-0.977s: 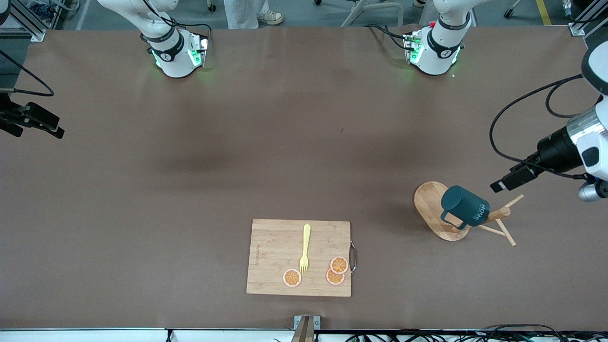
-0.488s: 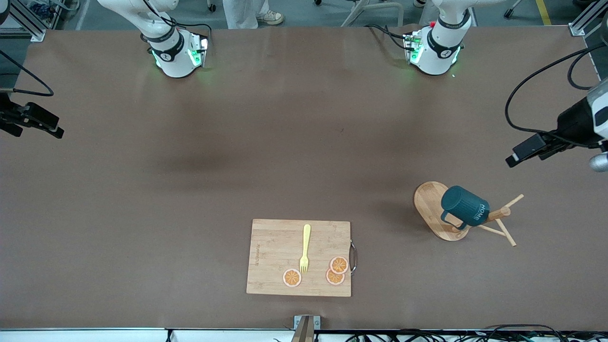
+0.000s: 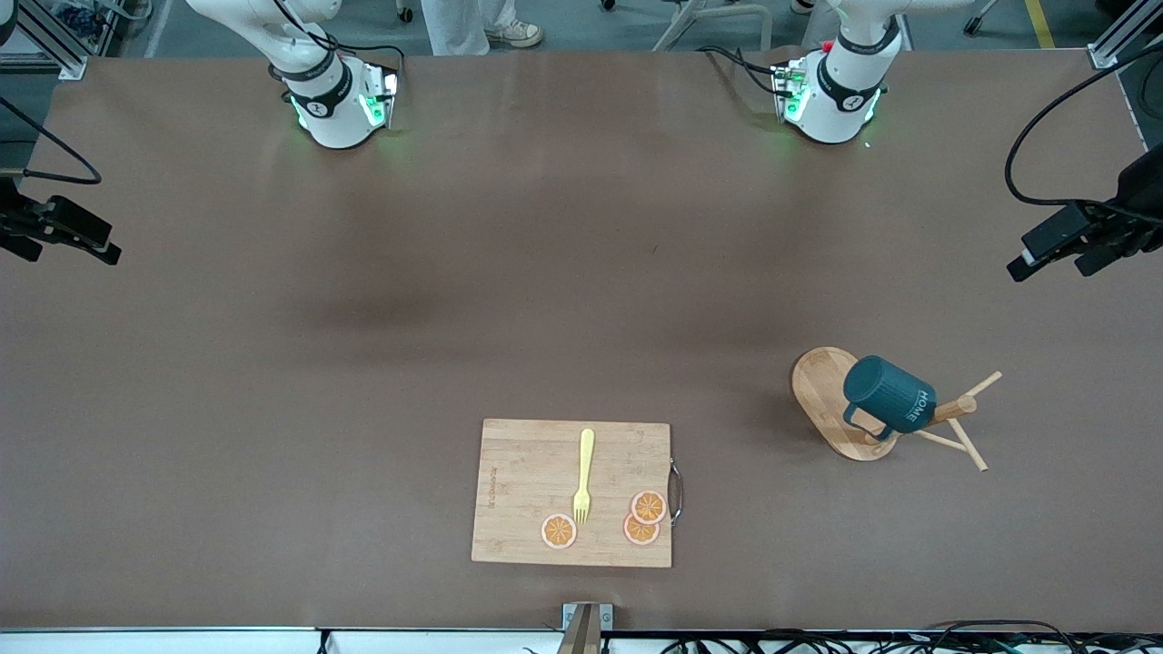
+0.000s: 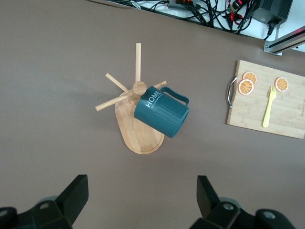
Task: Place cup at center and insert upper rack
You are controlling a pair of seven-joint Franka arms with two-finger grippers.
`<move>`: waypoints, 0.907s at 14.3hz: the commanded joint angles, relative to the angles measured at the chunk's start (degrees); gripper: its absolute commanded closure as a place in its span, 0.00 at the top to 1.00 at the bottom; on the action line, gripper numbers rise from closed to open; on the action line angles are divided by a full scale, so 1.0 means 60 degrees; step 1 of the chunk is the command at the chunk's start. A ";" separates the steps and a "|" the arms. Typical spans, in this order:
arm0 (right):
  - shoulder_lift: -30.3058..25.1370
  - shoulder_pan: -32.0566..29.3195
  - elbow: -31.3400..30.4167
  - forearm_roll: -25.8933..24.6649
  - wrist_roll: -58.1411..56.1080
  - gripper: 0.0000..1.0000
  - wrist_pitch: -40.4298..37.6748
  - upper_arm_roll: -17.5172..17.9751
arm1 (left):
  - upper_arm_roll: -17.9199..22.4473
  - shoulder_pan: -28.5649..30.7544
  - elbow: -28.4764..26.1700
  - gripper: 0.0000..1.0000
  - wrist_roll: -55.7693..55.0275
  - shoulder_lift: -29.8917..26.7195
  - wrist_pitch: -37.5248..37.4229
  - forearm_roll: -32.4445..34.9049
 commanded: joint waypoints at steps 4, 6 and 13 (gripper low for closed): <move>-0.0222 -0.0013 -0.0142 0.0001 0.0043 1.00 0.0040 -0.0030 | -0.0249 -0.0103 0.0015 1.00 0.0378 -0.0199 -0.0074 0.0767; -0.0222 -0.0013 -0.0142 0.0016 0.0043 1.00 0.0040 -0.0030 | -0.0265 -0.0103 0.0060 1.00 0.0569 -0.0214 -0.0074 0.0768; -0.0208 -0.0013 -0.0142 0.0016 0.0043 1.00 0.0040 -0.0045 | -0.0909 -0.0103 0.0324 1.00 0.0613 -0.0258 -0.0469 0.1794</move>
